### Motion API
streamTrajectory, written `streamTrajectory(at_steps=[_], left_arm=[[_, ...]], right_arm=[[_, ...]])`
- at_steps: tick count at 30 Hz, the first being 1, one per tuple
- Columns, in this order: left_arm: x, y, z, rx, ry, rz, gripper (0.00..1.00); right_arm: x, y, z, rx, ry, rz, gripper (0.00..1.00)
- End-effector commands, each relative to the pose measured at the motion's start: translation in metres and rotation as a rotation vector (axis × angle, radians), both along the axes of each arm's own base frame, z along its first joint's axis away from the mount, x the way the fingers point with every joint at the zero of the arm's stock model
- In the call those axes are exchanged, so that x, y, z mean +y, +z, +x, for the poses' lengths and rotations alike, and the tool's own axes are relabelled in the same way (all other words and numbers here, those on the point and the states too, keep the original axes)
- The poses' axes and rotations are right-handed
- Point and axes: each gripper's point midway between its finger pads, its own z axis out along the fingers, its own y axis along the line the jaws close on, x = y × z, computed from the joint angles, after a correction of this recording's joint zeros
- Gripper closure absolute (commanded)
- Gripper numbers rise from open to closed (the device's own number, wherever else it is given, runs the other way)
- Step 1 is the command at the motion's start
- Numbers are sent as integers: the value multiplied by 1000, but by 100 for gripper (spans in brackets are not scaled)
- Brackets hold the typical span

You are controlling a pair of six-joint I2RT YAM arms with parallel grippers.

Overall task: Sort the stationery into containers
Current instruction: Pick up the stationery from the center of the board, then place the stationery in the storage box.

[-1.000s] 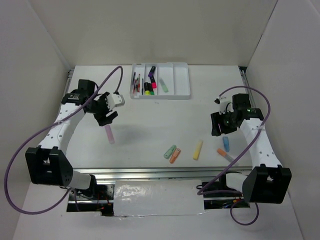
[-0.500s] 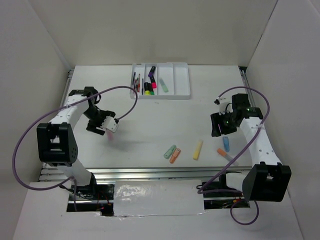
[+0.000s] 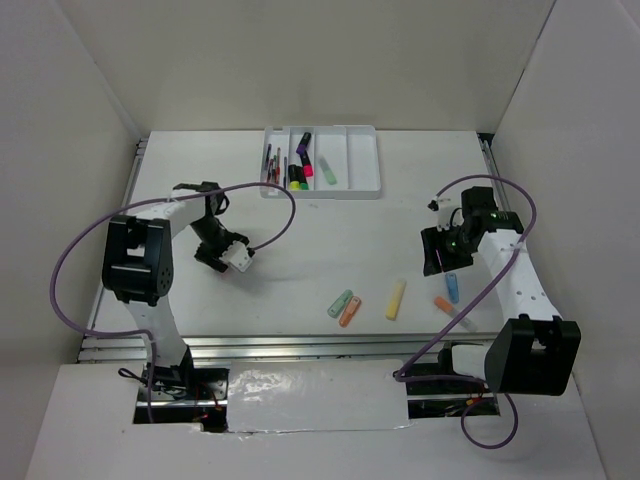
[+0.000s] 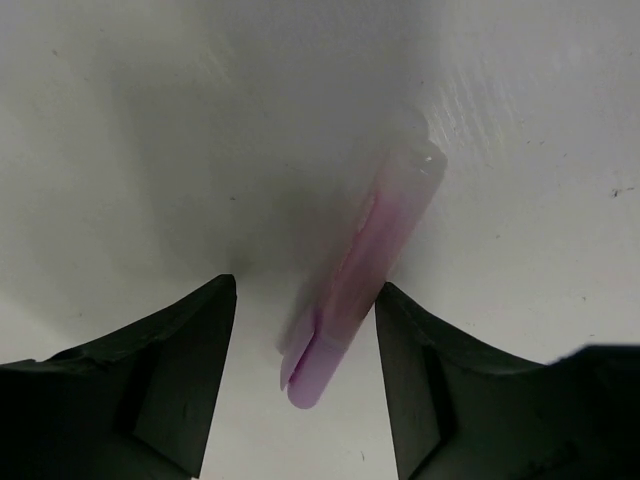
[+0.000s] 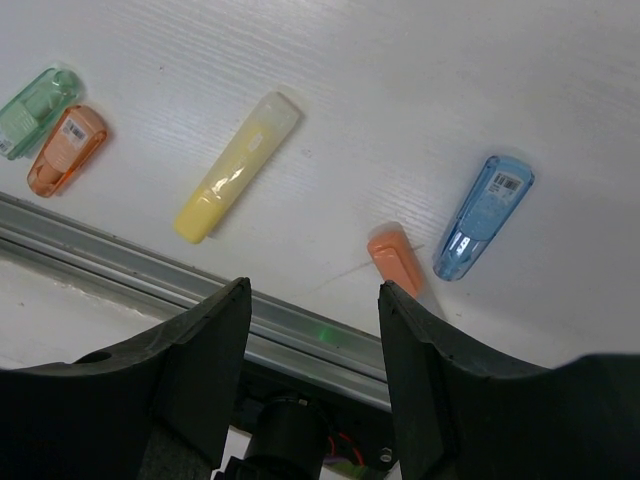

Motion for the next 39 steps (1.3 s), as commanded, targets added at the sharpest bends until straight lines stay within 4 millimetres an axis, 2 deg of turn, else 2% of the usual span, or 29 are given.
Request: streamTrajectory(at_steps=[1, 5, 9, 13, 14, 15, 17, 18, 20, 21, 22, 23, 24, 25, 26, 27, 28, 30, 32, 37, 38, 39], left_arm=[[2, -4, 7, -39, -217, 9, 31], [12, -13, 0, -28, -211, 26, 35], [9, -12, -5, -15, -150, 6, 43], [-2, 1, -12, -29, -55, -16, 62], [-9, 4, -14, -28, -38, -35, 66], [-14, 9, -16, -30, -24, -45, 75], [-38, 26, -15, -49, 60, -65, 88], [-51, 42, -5, -100, 88, -87, 98], [-90, 63, -4, -84, 248, -151, 100], [-108, 79, 3, -97, 295, -205, 100], [-137, 106, 10, -76, 449, -277, 100], [-154, 120, 17, -58, 557, -333, 100], [-174, 145, 37, -80, 639, -408, 100], [-196, 163, 47, -25, 788, -495, 100], [-208, 175, 54, 15, 850, -552, 100], [-225, 185, 65, 111, 1039, -605, 100], [-240, 203, 93, 75, 1132, -718, 100], [-256, 212, 128, 100, 1419, -793, 100], [-278, 218, 157, 150, 1532, -867, 100], [-305, 216, 211, -1, 1644, -1004, 100], [-307, 205, 223, 9, 1663, -1023, 100], [-309, 204, 230, 9, 1664, -1047, 100]], right_arm=[[-2, 11, 5, -18, -9, -3, 39], [-2, 10, 6, -12, -5, 0, 39], [-3, 10, 8, -11, 6, -1, 39], [-4, 12, 11, -23, 31, -5, 40], [-4, 13, 13, -34, 33, -1, 40], [-4, 14, 14, -40, 34, 2, 40], [0, 16, 13, -59, 53, 30, 40], [0, 16, 14, -70, 61, 34, 40], [3, 13, 15, -84, 68, 52, 40], [4, 13, 16, -86, 68, 60, 40], [6, 13, 18, -86, 67, 73, 40], [9, 14, 21, -92, 69, 98, 40], [10, 14, 23, -91, 54, 116, 40], [10, 13, 28, -90, 46, 128, 40], [12, 13, 29, -86, 35, 148, 40], [11, 14, 31, -89, 30, 154, 40], [10, 13, 33, -81, 17, 164, 40], [10, 14, 38, -85, -6, 187, 40], [10, 16, 43, -99, -15, 198, 40], [7, 12, 49, -66, -35, 216, 40], [6, 11, 49, -59, -42, 220, 40], [6, 13, 49, -57, -43, 224, 41]])
